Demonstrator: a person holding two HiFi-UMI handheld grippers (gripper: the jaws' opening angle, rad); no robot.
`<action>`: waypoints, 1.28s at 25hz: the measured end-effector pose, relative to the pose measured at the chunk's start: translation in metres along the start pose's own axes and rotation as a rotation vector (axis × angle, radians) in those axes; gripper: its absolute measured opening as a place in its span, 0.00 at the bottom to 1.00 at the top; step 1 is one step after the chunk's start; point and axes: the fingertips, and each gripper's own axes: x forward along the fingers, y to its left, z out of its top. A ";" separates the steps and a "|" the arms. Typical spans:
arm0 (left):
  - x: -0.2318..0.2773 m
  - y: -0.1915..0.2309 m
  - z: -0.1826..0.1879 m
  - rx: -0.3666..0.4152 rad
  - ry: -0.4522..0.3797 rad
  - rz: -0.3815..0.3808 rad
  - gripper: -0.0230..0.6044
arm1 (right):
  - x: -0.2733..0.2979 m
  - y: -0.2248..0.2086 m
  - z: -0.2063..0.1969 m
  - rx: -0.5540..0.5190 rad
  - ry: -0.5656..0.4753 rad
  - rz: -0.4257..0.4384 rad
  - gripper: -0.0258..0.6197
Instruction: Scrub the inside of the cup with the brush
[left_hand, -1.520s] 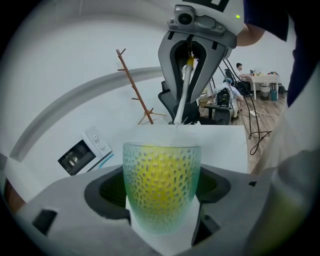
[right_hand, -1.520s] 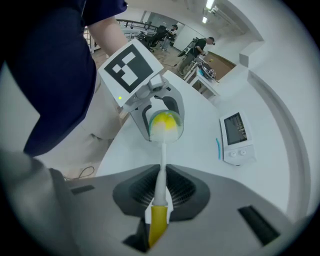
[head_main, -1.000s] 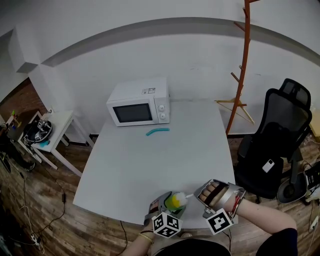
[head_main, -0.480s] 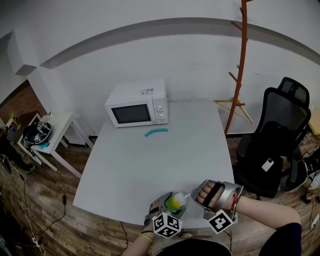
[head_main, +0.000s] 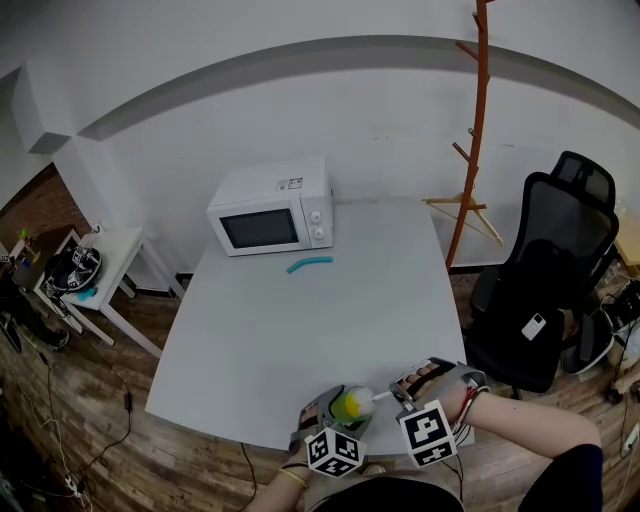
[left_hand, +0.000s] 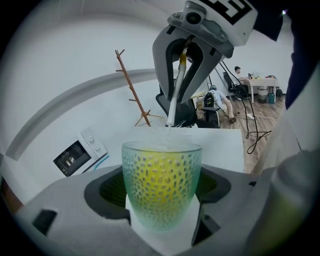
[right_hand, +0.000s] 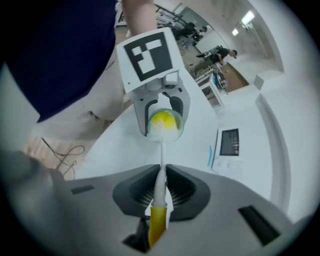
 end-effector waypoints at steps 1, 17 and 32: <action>0.000 -0.001 0.000 0.002 -0.001 0.000 0.65 | 0.000 0.003 0.001 0.076 -0.013 0.052 0.11; 0.003 -0.006 0.003 0.093 -0.002 0.040 0.65 | -0.012 0.039 0.008 1.087 -0.165 0.809 0.11; 0.009 -0.007 -0.011 0.031 -0.032 0.040 0.65 | -0.020 0.046 -0.009 0.997 -0.151 0.641 0.11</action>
